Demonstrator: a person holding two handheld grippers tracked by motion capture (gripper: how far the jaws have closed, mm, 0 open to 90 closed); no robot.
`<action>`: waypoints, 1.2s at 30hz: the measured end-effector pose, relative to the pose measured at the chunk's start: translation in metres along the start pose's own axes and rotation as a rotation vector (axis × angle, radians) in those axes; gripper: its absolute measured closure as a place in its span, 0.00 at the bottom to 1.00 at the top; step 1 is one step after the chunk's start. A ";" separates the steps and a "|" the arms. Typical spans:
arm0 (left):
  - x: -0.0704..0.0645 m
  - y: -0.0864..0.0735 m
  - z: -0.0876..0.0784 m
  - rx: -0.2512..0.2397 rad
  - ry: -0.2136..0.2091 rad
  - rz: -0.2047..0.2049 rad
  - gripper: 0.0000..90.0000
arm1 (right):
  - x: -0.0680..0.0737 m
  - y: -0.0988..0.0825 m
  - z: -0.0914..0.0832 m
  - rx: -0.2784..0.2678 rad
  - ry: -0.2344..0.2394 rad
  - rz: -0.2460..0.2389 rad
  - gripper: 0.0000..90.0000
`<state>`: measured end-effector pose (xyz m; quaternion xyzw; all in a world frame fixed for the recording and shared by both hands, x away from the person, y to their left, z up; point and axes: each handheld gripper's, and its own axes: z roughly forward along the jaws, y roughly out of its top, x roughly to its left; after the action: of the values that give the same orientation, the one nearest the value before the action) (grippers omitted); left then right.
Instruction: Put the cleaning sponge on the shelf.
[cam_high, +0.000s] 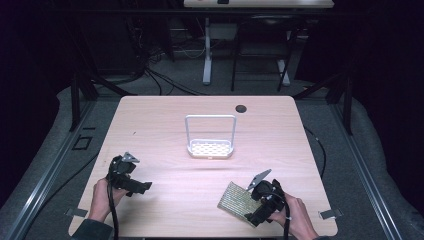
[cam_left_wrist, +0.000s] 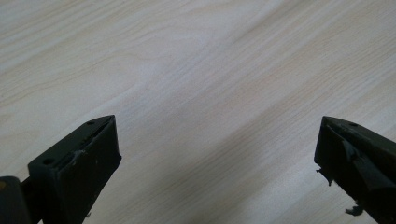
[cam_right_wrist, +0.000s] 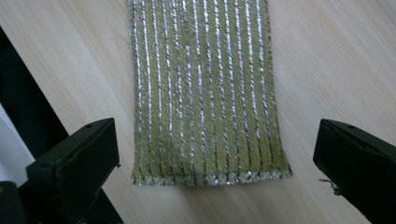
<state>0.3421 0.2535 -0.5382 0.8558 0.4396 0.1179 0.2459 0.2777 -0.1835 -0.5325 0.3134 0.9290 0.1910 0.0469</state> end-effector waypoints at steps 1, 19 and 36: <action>0.000 0.000 0.000 0.000 0.003 0.000 0.00 | 0.000 0.000 0.000 0.000 0.000 0.000 0.00; 0.000 0.000 0.002 0.011 -0.003 0.003 0.00 | 0.007 0.025 0.028 0.098 -0.042 -0.058 0.04; 0.000 0.000 0.002 0.015 -0.006 -0.002 0.00 | 0.011 0.024 0.036 0.147 -0.053 -0.085 0.12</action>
<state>0.3429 0.2532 -0.5405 0.8573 0.4408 0.1119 0.2411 0.2897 -0.1477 -0.5564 0.2814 0.9514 0.1117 0.0567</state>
